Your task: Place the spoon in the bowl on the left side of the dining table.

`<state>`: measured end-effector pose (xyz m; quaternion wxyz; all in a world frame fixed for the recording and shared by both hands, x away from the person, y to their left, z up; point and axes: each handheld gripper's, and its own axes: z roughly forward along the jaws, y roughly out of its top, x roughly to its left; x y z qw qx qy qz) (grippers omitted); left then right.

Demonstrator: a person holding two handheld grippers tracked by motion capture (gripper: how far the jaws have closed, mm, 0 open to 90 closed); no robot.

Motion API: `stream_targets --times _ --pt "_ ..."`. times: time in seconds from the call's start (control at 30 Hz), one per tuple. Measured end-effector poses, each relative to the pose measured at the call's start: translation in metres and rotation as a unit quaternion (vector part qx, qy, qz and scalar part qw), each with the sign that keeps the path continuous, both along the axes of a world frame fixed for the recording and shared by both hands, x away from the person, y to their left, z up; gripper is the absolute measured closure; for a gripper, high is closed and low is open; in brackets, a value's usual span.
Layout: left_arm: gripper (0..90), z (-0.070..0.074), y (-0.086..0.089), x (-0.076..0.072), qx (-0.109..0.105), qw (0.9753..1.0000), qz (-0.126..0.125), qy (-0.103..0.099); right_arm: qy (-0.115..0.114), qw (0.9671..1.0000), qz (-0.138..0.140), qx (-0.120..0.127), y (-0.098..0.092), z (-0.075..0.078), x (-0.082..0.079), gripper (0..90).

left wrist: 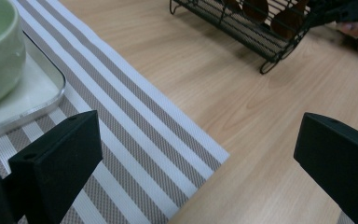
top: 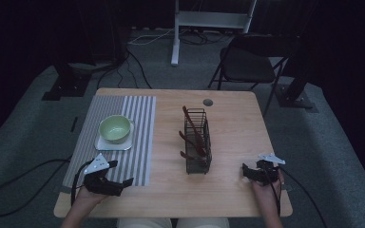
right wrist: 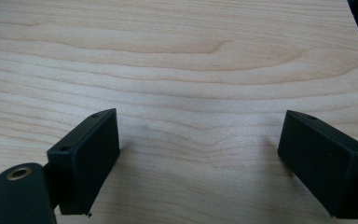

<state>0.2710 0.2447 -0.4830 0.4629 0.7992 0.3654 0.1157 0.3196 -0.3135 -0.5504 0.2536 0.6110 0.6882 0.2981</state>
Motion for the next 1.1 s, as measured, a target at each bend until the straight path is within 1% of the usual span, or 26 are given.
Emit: stream_targets --times 0.13,0.17,0.27,0.3,0.43,0.47,0.53,0.67,0.7,0.8,0.93,1.1 --pt "0.9 0.004 -0.005 0.004 -0.001 1.0000 -0.004 -0.004 0.000 1.0000 0.000 0.000 0.000 0.000 0.000 11.8" --pt "0.9 0.004 -0.006 0.005 -0.004 0.9999 -0.009 -0.003 0.000 1.0000 0.000 0.000 0.000 0.000 0.000 11.8" --pt "0.9 0.006 -0.010 0.008 -0.001 0.9999 -0.013 -0.004 0.000 1.0000 0.000 0.000 0.000 0.000 0.000 11.9" --pt "0.9 0.007 -0.011 0.009 -0.001 0.9999 -0.010 -0.006 0.000 1.0000 0.000 0.000 0.000 0.000 0.000 11.9" --pt "1.1 0.009 -0.015 0.012 -0.002 0.9999 -0.013 -0.007 0.000 1.0000 0.000 0.000 0.000 0.000 0.000 11.8" --pt "2.3 0.010 -0.015 0.013 -0.002 0.9999 -0.011 -0.010 0.000 1.0000 0.000 0.000 0.000 0.000 0.000 11.8" --pt "2.4 0.011 -0.017 0.014 -0.003 0.9998 -0.014 -0.012 0.000 1.0000 0.000 0.000 0.000 0.000 0.000 11.8" --pt "2.4 0.013 -0.022 0.017 0.001 0.9998 -0.017 -0.014 0.000 1.0000 0.000 0.000 0.000 0.000 0.000 11.8" --pt "2.4 0.014 -0.023 0.017 -0.001 0.9997 -0.019 -0.013 0.000 1.0000 0.000 0.000 0.000 0.000 0.000 11.9" --pt "2.4 0.019 -0.028 0.020 -0.004 0.9996 -0.024 -0.018 0.000 1.0000 0.000 0.000 0.000 0.000 0.000 11.9" --pt "2.5 0.025 -0.037 0.024 0.001 0.9991 -0.032 -0.026 0.000 1.0000 0.000 0.000 0.000 0.000 0.000 11.9" --pt "3.5 0.031 -0.043 0.027 -0.008 0.9988 -0.035 -0.033 0.000 1.0000 0.000 0.000 0.000 0.000 0.000 11.9"
